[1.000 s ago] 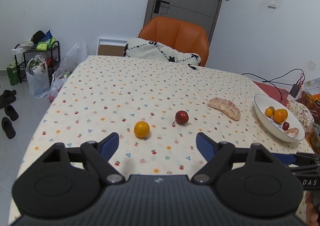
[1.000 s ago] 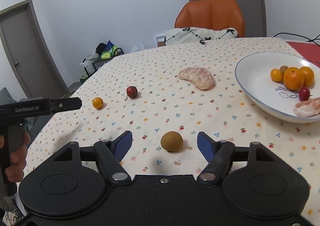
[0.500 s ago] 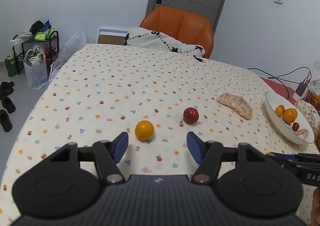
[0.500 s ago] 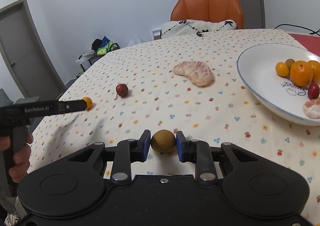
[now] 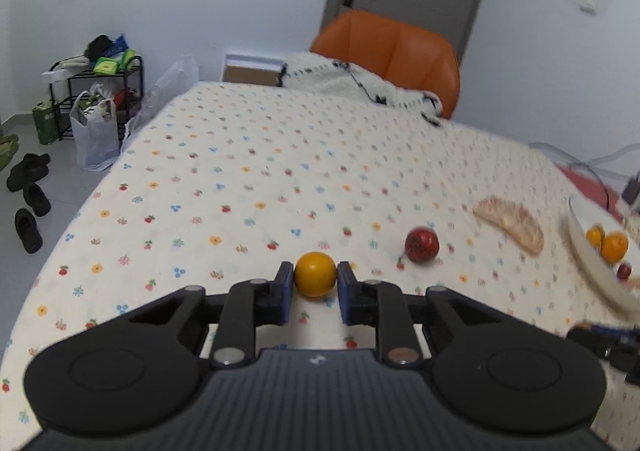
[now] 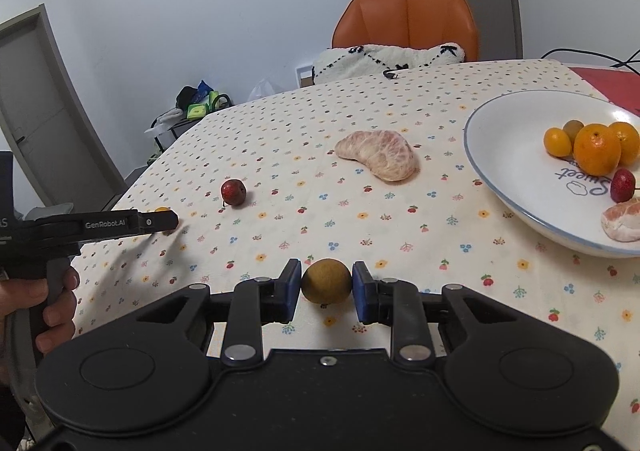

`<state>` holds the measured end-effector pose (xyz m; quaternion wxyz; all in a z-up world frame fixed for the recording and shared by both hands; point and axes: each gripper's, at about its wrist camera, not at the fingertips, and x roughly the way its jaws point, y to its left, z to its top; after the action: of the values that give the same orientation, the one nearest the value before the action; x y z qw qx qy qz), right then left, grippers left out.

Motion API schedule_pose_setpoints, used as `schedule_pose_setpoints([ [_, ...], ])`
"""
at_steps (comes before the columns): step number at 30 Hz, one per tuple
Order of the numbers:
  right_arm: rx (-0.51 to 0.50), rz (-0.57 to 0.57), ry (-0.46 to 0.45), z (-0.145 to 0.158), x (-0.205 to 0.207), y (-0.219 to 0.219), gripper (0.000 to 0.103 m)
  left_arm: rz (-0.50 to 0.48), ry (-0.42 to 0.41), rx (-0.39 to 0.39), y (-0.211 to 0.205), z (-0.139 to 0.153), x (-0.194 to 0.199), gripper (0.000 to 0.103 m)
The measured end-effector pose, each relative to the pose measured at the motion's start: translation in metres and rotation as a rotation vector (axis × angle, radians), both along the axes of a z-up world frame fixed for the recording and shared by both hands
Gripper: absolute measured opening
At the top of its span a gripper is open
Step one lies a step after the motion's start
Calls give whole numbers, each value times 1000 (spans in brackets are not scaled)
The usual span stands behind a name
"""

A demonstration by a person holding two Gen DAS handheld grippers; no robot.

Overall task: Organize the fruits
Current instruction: 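Carry the small citrus and kiwi with both tools over the white plate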

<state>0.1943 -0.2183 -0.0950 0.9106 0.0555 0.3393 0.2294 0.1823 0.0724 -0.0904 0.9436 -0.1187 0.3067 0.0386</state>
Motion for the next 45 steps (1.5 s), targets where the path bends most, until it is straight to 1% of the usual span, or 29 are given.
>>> schedule_pose_setpoints([
  [2,3,-2,-5,1,-1,-2,26,-4,-39,0,-3,7,-6,21],
  [5,13,-12,-16,3,-3,-7,26,-37,-59,-19,-10,16,-9,21],
  [9,30,-38,-26,7,-4,-18,26,-77,-82,-13,-26,26,-11,21],
  [20,67,-104,-84,24,-9,-53,26,-200,-126,-7,-79,45,-11,21],
  [28,78,-151,-123,35,-10,-78,26,-257,-156,-20,-113,55,-7,21],
  [39,98,-208,-147,32,-3,-110,26,-325,-150,-7,-154,57,7,21],
  [45,106,-238,-133,25,5,-125,26,-373,-132,2,-177,54,18,21],
])
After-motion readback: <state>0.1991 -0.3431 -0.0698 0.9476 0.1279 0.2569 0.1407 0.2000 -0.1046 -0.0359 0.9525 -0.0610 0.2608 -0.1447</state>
